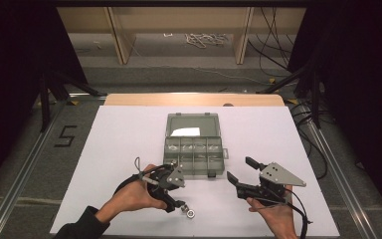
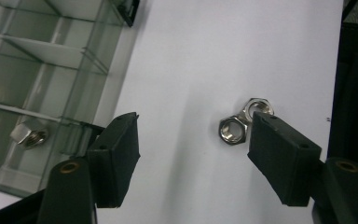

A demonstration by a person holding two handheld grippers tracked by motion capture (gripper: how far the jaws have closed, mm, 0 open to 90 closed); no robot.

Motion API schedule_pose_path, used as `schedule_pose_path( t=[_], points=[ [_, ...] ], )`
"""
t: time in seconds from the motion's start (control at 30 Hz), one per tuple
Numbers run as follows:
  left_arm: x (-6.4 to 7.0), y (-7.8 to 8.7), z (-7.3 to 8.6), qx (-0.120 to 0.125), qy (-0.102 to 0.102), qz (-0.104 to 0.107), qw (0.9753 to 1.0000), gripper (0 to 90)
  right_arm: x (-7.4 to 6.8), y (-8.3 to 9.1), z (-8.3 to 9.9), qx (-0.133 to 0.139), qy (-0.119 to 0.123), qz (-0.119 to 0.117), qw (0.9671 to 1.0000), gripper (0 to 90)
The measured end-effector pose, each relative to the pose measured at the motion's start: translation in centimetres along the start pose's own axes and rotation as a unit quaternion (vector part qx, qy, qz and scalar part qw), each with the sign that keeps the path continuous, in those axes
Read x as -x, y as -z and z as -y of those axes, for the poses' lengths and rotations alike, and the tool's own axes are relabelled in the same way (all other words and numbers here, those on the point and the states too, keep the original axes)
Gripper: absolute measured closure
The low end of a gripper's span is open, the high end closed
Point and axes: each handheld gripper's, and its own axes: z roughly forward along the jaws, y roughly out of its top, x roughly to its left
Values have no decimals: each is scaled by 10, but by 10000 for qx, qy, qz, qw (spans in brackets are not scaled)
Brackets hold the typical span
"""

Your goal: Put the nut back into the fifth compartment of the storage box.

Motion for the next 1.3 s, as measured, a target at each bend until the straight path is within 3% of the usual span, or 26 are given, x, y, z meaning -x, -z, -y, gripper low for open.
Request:
schedule_pose_path(
  t=[0.37, 0.53, 0.6, 0.67, 0.87, 1.03, 1.3],
  points=[
    [10, -18, 0, -230, -258, 225, 9991, 335, 0, -2, 1, 85, -8, -19, 10000, 222],
    [13, -25, 1, -318, -376, 293, 9984, 348, 0, 0, 0, -47, 23, -6, 10000, 223],
    [15, -27, 2, -299, -316, 329, 9985, 357, 0, 0, 0, -40, 24, -7, 10000, 223],
    [13, -29, 2, -313, -424, 338, 9980, 376, 0, 0, 0, -51, 24, -8, 10000, 223],
    [13, -34, 5, -378, -411, 360, 9978, 411, 0, -2, 1, 40, 28, -25, 10000, 225],
    [13, -36, 6, -402, -667, 411, 9961, 463, 0, -2, 1, 41, 29, -27, 10000, 229],
    [11, -36, 6, -392, -655, 415, 9962, 517, -1, -2, 1, 27, 27, -30, 10000, 233]
  ],
)
